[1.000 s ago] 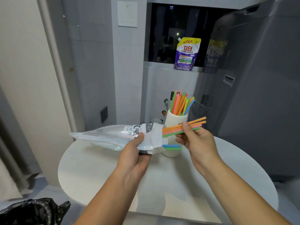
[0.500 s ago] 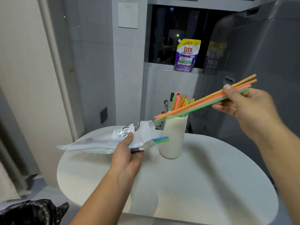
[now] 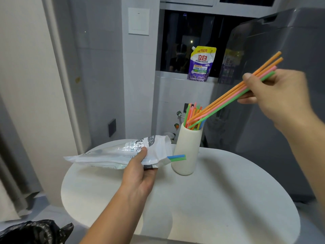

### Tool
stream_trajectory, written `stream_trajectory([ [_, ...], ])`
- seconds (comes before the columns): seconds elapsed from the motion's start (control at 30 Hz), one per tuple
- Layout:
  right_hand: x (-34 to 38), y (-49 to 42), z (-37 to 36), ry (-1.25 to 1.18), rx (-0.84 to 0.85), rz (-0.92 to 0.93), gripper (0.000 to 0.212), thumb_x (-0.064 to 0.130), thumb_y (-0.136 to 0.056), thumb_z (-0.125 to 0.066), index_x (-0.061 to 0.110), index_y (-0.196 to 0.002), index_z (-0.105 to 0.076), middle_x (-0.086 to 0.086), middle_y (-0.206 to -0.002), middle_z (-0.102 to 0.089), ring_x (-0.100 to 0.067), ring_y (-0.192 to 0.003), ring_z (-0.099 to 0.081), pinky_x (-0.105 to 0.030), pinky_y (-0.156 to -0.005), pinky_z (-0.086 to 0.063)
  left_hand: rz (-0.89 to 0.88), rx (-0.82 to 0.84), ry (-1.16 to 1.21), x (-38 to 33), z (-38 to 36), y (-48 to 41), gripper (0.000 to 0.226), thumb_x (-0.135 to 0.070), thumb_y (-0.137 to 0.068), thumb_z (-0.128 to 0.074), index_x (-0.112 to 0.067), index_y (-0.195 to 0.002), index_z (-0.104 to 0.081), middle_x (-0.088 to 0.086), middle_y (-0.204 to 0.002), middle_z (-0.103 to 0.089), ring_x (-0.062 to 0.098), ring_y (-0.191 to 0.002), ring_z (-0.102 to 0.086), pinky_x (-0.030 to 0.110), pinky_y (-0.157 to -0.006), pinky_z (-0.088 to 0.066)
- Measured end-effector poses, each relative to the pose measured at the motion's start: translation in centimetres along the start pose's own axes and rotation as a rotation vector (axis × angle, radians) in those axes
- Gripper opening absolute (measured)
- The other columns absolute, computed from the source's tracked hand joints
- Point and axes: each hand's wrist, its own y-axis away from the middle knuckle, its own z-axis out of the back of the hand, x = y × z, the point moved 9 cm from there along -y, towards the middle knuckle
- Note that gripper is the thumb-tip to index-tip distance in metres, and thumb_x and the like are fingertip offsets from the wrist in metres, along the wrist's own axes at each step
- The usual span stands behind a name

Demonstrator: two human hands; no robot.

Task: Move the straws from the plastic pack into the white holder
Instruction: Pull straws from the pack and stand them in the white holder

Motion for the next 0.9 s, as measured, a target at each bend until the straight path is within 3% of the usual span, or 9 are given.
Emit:
stream_trajectory([
  [0.2, -0.2, -0.6, -2.1, 0.073, 0.071, -0.008, 0.014, 0.029, -0.093, -0.069, 0.02, -0.084, -0.071, -0.004, -0.085, -0.076, -0.016, -0.069, -0.077, -0.037, -0.071, -0.064, 0.008, -0.007, -0.003, 0.2, 0.1, -0.1, 0.041, -0.001, -0.099, -0.06, -0.005, -0.14, -0.058, 0.011, -0.119, -0.074, 0.023, -0.093, -0.073, 0.03, -0.05, -0.06],
  [0.4, -1.4, -1.2, -4.8, 0.145, 0.151, -0.033, 0.021, 0.031, -0.093, -0.069, 0.011, -0.097, -0.074, -0.004, -0.084, -0.076, -0.016, -0.07, -0.076, -0.04, -0.072, -0.064, 0.01, -0.004, -0.012, 0.4, 0.1, 0.0, 0.041, -0.001, -0.099, -0.06, -0.004, -0.14, -0.058, 0.012, -0.12, -0.074, 0.023, -0.095, -0.073, 0.032, -0.052, -0.062],
  [0.67, -2.5, -2.2, -9.5, 0.283, 0.3, -0.072, 0.026, 0.031, -0.094, -0.068, 0.005, -0.094, -0.072, -0.005, -0.077, -0.073, -0.014, -0.063, -0.074, -0.037, -0.071, -0.064, 0.019, 0.008, -0.01, 0.6, -0.1, 0.0, 0.039, -0.001, -0.099, -0.059, -0.004, -0.139, -0.06, 0.012, -0.118, -0.075, 0.023, -0.093, -0.074, 0.032, -0.051, -0.061],
  [0.77, -3.7, -2.1, -11.0, 0.335, 0.335, -0.089, 0.032, 0.035, -0.093, -0.068, 0.003, -0.092, -0.072, -0.008, -0.078, -0.073, -0.019, -0.069, -0.074, -0.04, -0.073, -0.063, 0.025, 0.007, -0.008, 0.8, -0.1, -0.1, 0.038, -0.001, -0.099, -0.059, -0.004, -0.137, -0.061, 0.011, -0.113, -0.076, 0.022, -0.091, -0.074, 0.031, -0.052, -0.061],
  [0.9, -5.8, -1.1, -12.8, 0.444, 0.409, -0.102, 0.035, 0.041, -0.092, -0.067, 0.007, -0.087, -0.073, -0.009, -0.09, -0.074, -0.021, -0.081, -0.071, -0.043, -0.077, -0.061, 0.02, -0.002, -0.013, 0.8, 0.0, -0.2, 0.041, -0.001, -0.099, -0.06, -0.005, -0.139, -0.06, 0.012, -0.123, -0.074, 0.023, -0.095, -0.074, 0.031, -0.051, -0.061],
])
